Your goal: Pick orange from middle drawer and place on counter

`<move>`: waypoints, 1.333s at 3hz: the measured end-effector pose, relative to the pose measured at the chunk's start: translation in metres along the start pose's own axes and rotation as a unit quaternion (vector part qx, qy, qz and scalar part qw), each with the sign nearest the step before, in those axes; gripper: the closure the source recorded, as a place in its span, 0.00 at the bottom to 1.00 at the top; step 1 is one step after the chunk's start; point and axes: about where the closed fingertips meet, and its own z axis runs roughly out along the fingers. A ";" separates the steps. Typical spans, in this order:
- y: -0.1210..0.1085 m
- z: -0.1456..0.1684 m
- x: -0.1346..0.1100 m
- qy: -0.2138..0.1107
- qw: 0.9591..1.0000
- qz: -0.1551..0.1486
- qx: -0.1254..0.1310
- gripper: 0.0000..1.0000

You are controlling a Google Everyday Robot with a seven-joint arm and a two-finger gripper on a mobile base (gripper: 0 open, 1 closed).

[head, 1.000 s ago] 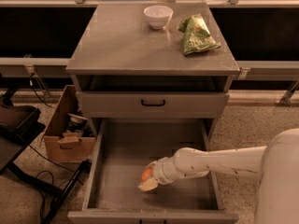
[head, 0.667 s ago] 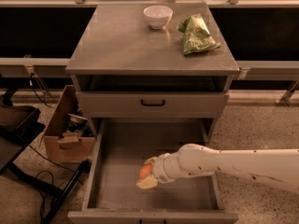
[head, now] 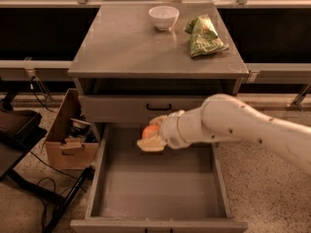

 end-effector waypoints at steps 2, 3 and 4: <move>-0.083 -0.084 -0.105 -0.051 0.996 0.067 0.024 1.00; -0.092 -0.095 -0.120 -0.064 0.996 0.059 0.036 1.00; -0.092 -0.095 -0.120 -0.064 0.996 0.059 0.036 1.00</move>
Offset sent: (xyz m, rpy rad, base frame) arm 0.1325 -0.0658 0.2118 0.2275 -0.0322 -0.2318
